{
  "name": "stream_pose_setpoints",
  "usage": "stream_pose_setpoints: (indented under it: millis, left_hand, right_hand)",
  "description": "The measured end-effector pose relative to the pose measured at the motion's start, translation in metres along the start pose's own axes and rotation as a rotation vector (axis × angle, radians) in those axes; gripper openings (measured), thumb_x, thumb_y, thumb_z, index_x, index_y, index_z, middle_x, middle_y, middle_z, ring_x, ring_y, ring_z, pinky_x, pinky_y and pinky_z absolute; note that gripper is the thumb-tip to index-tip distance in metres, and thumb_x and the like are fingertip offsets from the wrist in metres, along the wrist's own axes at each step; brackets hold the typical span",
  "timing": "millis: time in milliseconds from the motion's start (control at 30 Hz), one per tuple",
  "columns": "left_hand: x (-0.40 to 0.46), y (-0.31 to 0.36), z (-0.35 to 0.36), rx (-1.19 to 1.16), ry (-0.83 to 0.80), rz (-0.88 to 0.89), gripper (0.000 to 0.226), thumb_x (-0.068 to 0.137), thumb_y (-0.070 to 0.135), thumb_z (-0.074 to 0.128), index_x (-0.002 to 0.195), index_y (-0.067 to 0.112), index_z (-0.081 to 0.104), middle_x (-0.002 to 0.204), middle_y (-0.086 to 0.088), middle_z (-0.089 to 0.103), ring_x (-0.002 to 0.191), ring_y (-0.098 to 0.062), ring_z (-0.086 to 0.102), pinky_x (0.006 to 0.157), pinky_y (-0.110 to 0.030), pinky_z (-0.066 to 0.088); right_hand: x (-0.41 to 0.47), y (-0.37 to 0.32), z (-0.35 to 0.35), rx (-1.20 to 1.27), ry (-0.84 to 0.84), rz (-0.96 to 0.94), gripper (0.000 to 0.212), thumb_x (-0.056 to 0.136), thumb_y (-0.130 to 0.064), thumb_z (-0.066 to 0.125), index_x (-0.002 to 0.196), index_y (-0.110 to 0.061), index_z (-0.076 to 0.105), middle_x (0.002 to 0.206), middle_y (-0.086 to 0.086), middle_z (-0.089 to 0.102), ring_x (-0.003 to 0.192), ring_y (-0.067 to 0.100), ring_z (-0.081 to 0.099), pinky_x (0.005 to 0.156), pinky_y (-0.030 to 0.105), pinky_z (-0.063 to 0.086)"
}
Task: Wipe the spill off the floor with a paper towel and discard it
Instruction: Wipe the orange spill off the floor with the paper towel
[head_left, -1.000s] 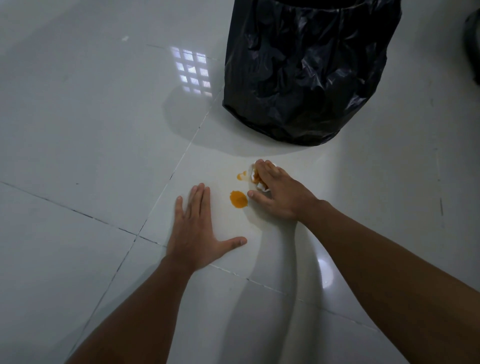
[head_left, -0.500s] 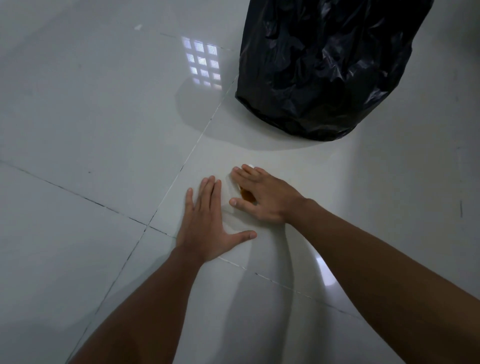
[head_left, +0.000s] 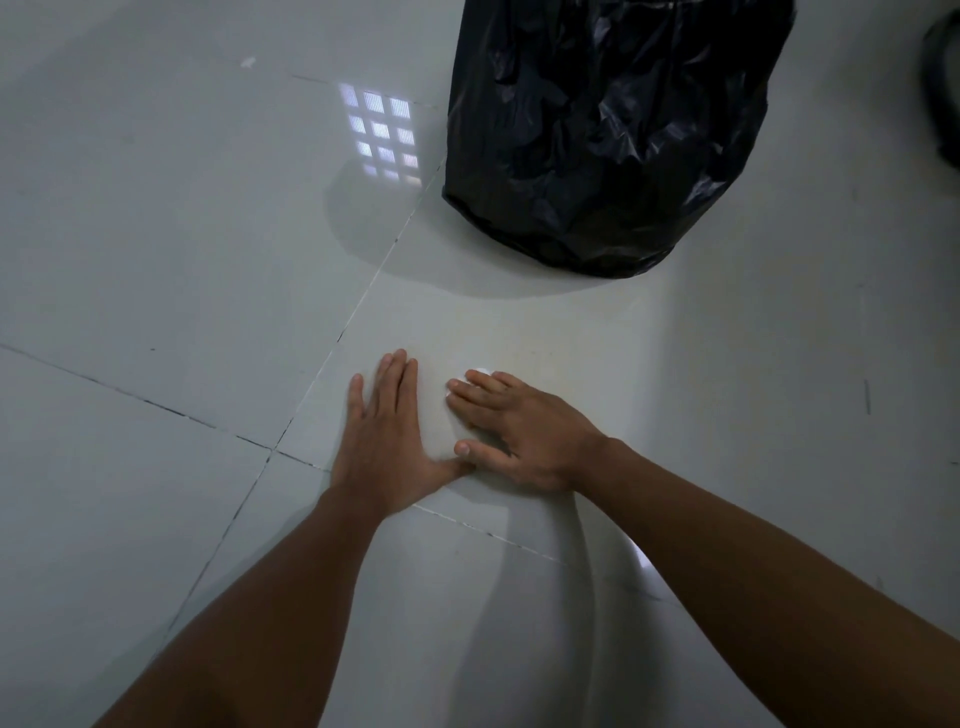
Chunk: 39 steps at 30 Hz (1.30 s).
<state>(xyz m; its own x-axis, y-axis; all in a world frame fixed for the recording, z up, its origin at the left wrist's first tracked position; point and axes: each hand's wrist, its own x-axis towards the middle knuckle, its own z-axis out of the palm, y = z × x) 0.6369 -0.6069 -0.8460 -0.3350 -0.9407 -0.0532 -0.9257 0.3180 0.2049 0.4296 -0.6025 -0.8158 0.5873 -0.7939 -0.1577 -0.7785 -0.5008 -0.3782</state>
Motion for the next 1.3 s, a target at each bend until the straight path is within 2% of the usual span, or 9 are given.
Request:
stream_pose_setpoints:
  millis: [100,267,433,667,733,833,1033,1200,1300]
  left_hand:
    - [0.0,-0.001,0.0,0.018,-0.002,-0.001,0.14,0.063,0.102,0.012,0.156,-0.001,0.018,0.168,-0.016,0.015,0.157,-0.026,0.008,0.125,-0.056,0.009]
    - [-0.001,0.001,-0.001,0.002,-0.008,-0.019,0.144,0.058,0.106,0.019,0.157,0.001,0.016,0.168,-0.013,0.013,0.157,-0.023,0.005,0.126,-0.055,0.007]
    - [-0.001,0.001,-0.002,0.009,-0.021,-0.036,0.144,0.057,0.104,0.023,0.157,0.002,0.016,0.169,-0.013,0.012,0.157,-0.023,0.003,0.126,-0.054,0.005]
    - [-0.002,0.003,-0.004,0.001,-0.028,-0.051,0.146,0.054,0.106,0.021,0.157,0.003,0.015,0.169,-0.012,0.01,0.157,-0.022,0.001,0.126,-0.053,0.005]
    - [-0.002,0.003,-0.004,0.001,-0.029,-0.053,0.147,0.054,0.106,0.02,0.157,0.003,0.015,0.169,-0.012,0.01,0.157,-0.021,0.001,0.126,-0.054,0.005]
    - [-0.002,0.003,-0.004,0.002,-0.028,-0.053,0.146,0.054,0.106,0.02,0.158,0.003,0.014,0.169,-0.011,0.009,0.157,-0.02,-0.001,0.126,-0.053,0.004]
    - [-0.002,0.002,-0.003,-0.01,-0.023,-0.049,0.144,0.056,0.105,0.024,0.158,0.004,0.014,0.169,-0.011,0.009,0.157,-0.02,0.0,0.126,-0.053,0.004]
    - [-0.002,0.0,-0.003,0.022,-0.04,-0.027,0.142,0.057,0.105,0.025,0.157,0.004,0.014,0.169,-0.014,0.008,0.157,-0.024,0.0,0.125,-0.057,0.006]
    - [-0.002,-0.001,-0.004,0.057,-0.095,0.009,0.146,0.056,0.107,0.024,0.159,0.004,0.008,0.169,-0.017,-0.001,0.157,-0.026,-0.008,0.124,-0.059,0.001]
  right_hand:
    - [-0.009,0.003,0.003,-0.016,-0.008,0.002,0.079,0.098,-0.066,0.016,0.156,-0.016,0.033,0.164,0.001,0.029,0.153,0.018,0.016,0.125,0.034,0.012]
    - [-0.033,0.013,0.005,-0.044,0.007,0.014,0.077,0.099,-0.064,0.015,0.154,-0.015,0.036,0.162,0.002,0.032,0.153,0.019,0.02,0.125,0.035,0.015]
    - [-0.056,0.029,0.004,-0.075,0.029,0.07,0.074,0.1,-0.063,0.019,0.158,-0.019,0.025,0.166,-0.002,0.023,0.154,0.014,0.012,0.125,0.034,0.009]
    - [-0.068,0.049,0.004,-0.009,0.105,0.278,0.077,0.099,-0.065,0.016,0.161,-0.02,0.006,0.168,-0.005,0.002,0.154,0.007,-0.005,0.126,0.036,0.006]
    - [-0.068,0.046,0.006,0.033,0.148,0.315,0.078,0.1,-0.063,0.02,0.161,-0.019,-0.001,0.168,-0.004,-0.005,0.153,0.006,-0.01,0.126,0.031,-0.001]
    - [-0.07,0.038,0.01,0.094,0.182,0.394,0.078,0.102,-0.058,0.027,0.16,-0.018,-0.007,0.167,-0.003,-0.01,0.149,0.002,-0.015,0.118,0.019,-0.012]
    - [-0.053,0.028,0.012,0.067,0.163,0.448,0.084,0.099,-0.065,0.019,0.159,-0.013,-0.007,0.168,0.004,-0.009,0.153,0.013,-0.013,0.124,0.031,-0.007]
    - [-0.025,0.034,0.0,0.063,0.116,0.41,0.084,0.1,-0.065,0.021,0.16,-0.011,-0.003,0.168,0.008,-0.007,0.154,0.017,-0.013,0.122,0.031,-0.01]
    - [-0.008,0.037,-0.006,0.058,0.099,0.355,0.083,0.099,-0.065,0.024,0.16,-0.012,0.004,0.169,0.01,-0.004,0.155,0.019,-0.01,0.123,0.033,-0.007]
